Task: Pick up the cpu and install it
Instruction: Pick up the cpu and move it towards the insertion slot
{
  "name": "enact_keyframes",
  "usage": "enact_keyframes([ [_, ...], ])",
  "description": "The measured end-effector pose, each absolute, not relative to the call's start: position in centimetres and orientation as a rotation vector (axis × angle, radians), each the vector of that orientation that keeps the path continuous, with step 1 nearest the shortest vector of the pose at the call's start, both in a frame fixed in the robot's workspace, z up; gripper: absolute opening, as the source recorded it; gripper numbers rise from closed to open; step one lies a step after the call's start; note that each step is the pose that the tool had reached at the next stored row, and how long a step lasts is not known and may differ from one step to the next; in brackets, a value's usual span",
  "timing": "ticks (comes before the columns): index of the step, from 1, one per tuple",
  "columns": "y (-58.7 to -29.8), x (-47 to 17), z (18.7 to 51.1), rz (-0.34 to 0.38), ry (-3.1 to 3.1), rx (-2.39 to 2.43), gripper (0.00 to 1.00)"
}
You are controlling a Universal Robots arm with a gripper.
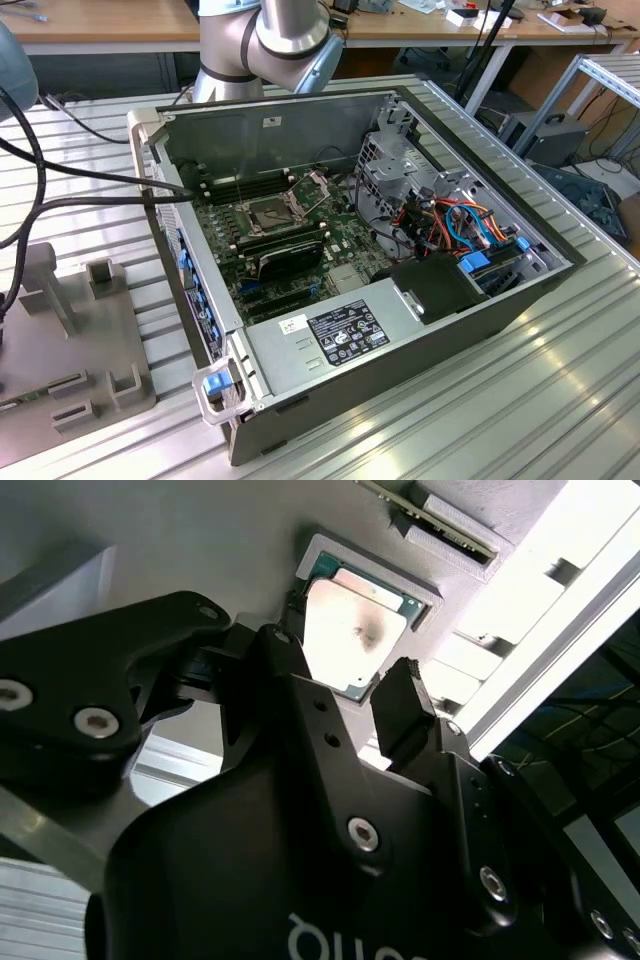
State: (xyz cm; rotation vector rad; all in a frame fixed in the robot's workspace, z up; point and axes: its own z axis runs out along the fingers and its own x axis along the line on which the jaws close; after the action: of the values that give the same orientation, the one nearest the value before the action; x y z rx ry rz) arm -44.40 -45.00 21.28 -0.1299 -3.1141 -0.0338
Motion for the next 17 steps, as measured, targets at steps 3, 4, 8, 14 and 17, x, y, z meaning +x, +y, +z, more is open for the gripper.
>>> enact_keyframes([
  [3,-44.99,-44.41,21.27,-0.034,-3.114,-0.130,0.54],
  [4,-44.99,-44.41,21.27,-0.034,-3.114,-0.130,0.55],
  [8,-44.99,-44.41,21.27,-0.033,-3.114,-0.130,0.68],
  [14,-44.99,-44.41,20.44,-0.033,-3.114,-0.130,0.68],
  [17,-44.95,-44.40,20.33,-0.033,-3.114,-0.130,0.68],
])
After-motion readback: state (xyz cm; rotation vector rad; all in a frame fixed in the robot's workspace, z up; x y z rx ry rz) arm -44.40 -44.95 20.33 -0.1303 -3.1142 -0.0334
